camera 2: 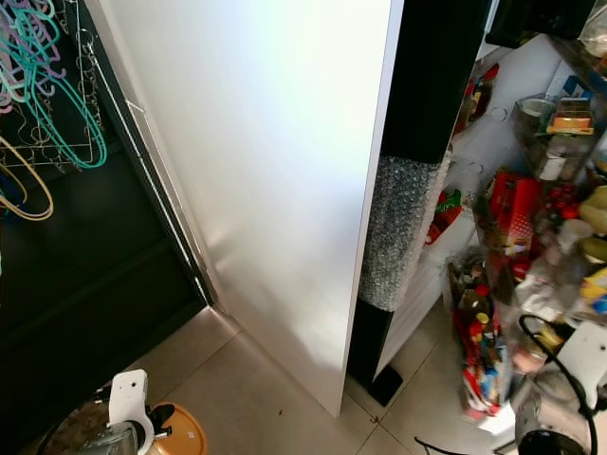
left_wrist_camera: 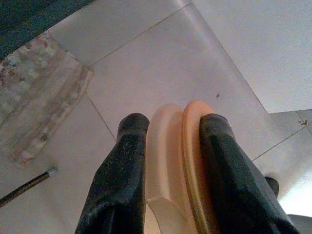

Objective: Restocking fridge

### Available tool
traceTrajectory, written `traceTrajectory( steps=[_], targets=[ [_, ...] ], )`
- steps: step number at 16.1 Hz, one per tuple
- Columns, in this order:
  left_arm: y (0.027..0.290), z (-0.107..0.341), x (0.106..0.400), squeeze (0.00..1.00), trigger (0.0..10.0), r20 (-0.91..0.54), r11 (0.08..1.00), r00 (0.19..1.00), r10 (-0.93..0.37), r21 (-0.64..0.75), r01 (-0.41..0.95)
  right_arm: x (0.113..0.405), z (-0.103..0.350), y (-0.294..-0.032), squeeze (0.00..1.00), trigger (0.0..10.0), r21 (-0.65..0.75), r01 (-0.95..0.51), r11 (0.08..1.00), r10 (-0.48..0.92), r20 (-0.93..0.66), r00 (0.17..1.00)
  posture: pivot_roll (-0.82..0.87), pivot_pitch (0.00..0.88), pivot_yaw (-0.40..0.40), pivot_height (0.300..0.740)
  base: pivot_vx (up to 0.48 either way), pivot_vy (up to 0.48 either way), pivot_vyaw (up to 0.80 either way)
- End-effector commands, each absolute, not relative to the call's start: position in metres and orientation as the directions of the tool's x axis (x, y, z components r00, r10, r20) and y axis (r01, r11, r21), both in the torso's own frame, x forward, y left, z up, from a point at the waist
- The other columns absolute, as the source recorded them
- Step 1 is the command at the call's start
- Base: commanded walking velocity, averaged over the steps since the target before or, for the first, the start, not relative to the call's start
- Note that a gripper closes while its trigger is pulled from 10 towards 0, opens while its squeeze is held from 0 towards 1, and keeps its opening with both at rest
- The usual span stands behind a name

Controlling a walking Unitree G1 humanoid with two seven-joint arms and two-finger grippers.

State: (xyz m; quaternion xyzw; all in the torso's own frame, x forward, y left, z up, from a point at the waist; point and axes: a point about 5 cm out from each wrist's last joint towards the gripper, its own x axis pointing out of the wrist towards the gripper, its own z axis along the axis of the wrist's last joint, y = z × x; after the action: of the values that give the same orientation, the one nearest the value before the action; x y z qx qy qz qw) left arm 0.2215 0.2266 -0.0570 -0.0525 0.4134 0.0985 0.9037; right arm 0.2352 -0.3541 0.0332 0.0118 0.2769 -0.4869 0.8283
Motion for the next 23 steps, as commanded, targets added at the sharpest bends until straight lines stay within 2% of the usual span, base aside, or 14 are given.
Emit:
traceTrajectory(
  steps=[1,5,9,14,21,23],
  targets=[
    [0.230,-0.056,0.222,0.00,10.0,-0.766,0.979,0.629,0.135,0.005,-0.205,0.234,0.028,-0.352,0.00,10.0,-0.255,0.791,0.556,-0.781,-0.485,0.392,-0.09,0.003,0.046,0.740,0.000,0.000,0.00],
    [0.229,-0.057,0.221,0.00,10.0,-0.767,0.979,0.628,0.134,0.003,-0.205,0.220,-0.006,-0.333,0.00,10.0,-0.229,0.678,0.698,-0.656,-0.583,0.479,-0.10,0.000,0.039,0.740,0.000,0.000,0.00],
    [0.228,-0.059,0.218,0.00,10.0,-0.771,0.978,0.623,0.133,0.002,-0.207,0.213,-0.006,-0.340,0.00,10.0,-0.237,0.673,0.701,-0.668,-0.550,0.502,-0.10,0.000,0.034,0.740,0.000,0.000,0.00],
    [0.227,-0.058,0.220,0.00,10.0,-0.769,0.980,0.626,0.126,-0.002,-0.199,0.234,0.009,-0.340,0.00,10.0,-0.188,0.607,0.772,-0.610,-0.484,0.627,-0.12,0.000,0.036,0.740,0.000,0.000,0.00],
    [0.229,-0.058,0.220,0.00,10.0,-0.770,0.980,0.625,0.130,0.003,-0.201,0.224,0.001,-0.340,0.00,10.0,-0.156,0.630,0.761,-0.610,-0.504,0.612,-0.10,0.000,0.048,0.740,0.000,0.000,0.00],
    [0.229,-0.057,0.221,0.00,10.0,-0.768,0.978,0.626,0.136,0.004,-0.208,0.219,-0.010,-0.330,0.00,10.0,-0.127,0.592,0.796,-0.555,-0.545,0.629,-0.09,0.024,0.035,0.740,0.000,0.000,0.00]
  ],
)
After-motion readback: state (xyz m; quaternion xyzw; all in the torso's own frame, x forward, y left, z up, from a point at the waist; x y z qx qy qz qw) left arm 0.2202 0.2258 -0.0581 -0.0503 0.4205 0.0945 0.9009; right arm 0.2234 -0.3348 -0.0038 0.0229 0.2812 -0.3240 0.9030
